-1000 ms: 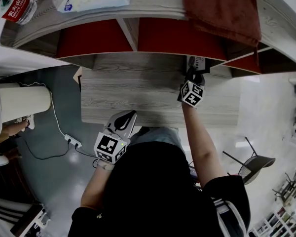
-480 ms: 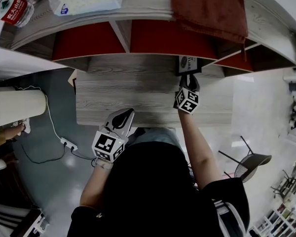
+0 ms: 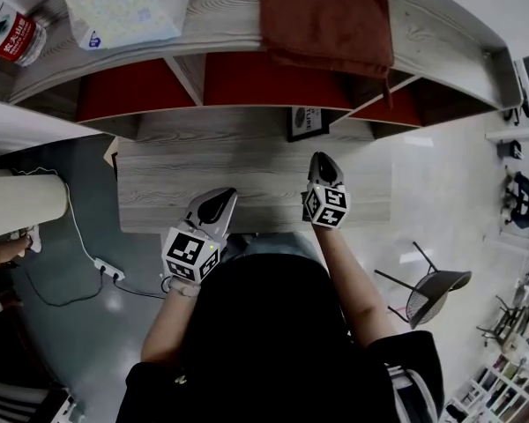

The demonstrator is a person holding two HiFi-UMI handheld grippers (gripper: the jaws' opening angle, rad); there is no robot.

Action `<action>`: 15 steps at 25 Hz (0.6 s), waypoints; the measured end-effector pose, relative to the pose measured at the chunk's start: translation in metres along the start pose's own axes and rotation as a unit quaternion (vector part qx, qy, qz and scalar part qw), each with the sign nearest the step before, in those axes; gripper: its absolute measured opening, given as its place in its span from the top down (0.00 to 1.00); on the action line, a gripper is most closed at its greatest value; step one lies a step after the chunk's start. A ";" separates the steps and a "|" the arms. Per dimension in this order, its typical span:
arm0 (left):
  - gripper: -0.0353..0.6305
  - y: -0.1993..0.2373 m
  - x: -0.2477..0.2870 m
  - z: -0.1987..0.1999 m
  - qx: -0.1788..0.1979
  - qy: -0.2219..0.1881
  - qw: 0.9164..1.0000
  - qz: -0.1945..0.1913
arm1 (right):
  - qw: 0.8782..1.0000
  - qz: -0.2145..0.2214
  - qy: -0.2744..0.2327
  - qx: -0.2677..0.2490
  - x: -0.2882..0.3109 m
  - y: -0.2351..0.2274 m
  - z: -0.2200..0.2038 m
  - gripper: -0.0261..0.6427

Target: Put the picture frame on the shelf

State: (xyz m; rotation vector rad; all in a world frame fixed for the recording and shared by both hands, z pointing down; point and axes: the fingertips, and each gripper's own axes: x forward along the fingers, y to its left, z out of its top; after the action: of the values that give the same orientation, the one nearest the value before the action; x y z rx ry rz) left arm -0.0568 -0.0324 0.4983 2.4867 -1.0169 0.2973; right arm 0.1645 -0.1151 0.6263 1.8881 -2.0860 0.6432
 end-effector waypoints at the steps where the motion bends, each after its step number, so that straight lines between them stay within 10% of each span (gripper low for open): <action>1: 0.94 -0.002 0.003 0.004 0.005 -0.003 1.000 0.000 | 1.000 0.011 0.001 -0.004 -0.006 0.003 0.006 0.94; 15: 0.94 -0.014 0.019 0.053 0.030 -0.047 0.998 0.014 | 0.982 0.170 -0.012 -0.074 -0.084 0.054 0.102 0.96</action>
State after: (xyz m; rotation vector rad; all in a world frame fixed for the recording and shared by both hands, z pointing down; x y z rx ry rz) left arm -0.0314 -0.0602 0.4543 2.5632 -1.0970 0.2231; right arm 0.1327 -0.0874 0.4899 1.4797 -2.4239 0.5176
